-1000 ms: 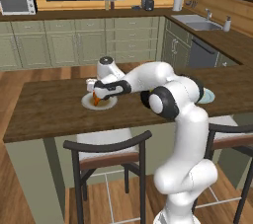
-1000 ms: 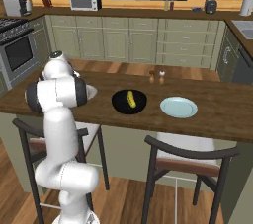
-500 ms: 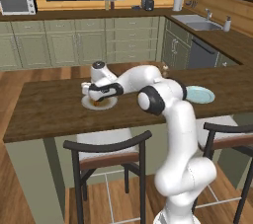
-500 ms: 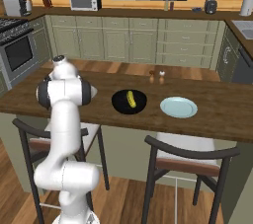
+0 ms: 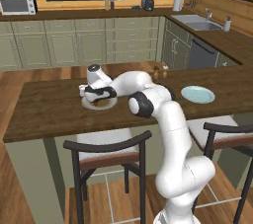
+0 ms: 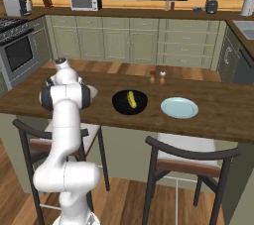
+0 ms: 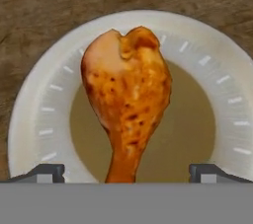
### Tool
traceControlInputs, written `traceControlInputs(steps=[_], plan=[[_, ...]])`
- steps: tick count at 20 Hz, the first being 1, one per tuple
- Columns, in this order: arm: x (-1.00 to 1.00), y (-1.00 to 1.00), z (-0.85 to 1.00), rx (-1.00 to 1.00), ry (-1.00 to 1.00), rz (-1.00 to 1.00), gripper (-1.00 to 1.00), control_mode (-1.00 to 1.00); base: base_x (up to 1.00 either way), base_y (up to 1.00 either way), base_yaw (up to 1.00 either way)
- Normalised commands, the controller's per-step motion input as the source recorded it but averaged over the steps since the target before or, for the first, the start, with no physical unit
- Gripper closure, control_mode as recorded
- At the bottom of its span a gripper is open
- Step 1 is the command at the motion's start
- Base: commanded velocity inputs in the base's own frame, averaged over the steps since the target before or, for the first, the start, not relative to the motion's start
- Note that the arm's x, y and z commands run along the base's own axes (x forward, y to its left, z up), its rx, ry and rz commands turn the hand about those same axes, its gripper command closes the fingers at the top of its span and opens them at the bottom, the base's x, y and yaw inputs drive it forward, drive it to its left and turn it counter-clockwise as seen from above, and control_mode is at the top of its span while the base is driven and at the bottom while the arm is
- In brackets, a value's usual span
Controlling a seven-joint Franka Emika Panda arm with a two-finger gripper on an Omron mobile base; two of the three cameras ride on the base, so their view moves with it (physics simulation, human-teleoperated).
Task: Pick the chicken drumstick and cucumber from their plates and place them in the bowl. Then put the bowl in the fridge.
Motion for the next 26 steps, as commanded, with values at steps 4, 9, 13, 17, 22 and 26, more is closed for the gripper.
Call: traceControlInputs(steps=[4, 9, 13, 17, 22, 26], plan=[[0.27, 0.0, -0.34, -0.01, 0.01, 0.0, -1.0, -1.0, 0.0, 0.0, 0.0], [0.17, 0.0, -0.41, -0.01, 0.04, 0.0, 1.0, -1.0, 0.0, 0.0, 0.0], [0.09, 0.0, -0.35, -0.01, 0.03, 0.0, 1.0, -1.0, 0.0, 0.0, 0.0], [-0.06, 0.0, -0.23, 0.0, 0.0, 0.0, 1.0, -1.0, 0.0, 0.0, 0.0], [-0.45, -0.11, -0.25, 0.0, 0.0, -0.01, 1.0, -1.0, 0.0, 0.0, 0.0], [-0.99, -0.42, 0.0, 0.0, -0.01, -0.08, 1.0, -1.0, 0.0, 0.0, 0.0]])
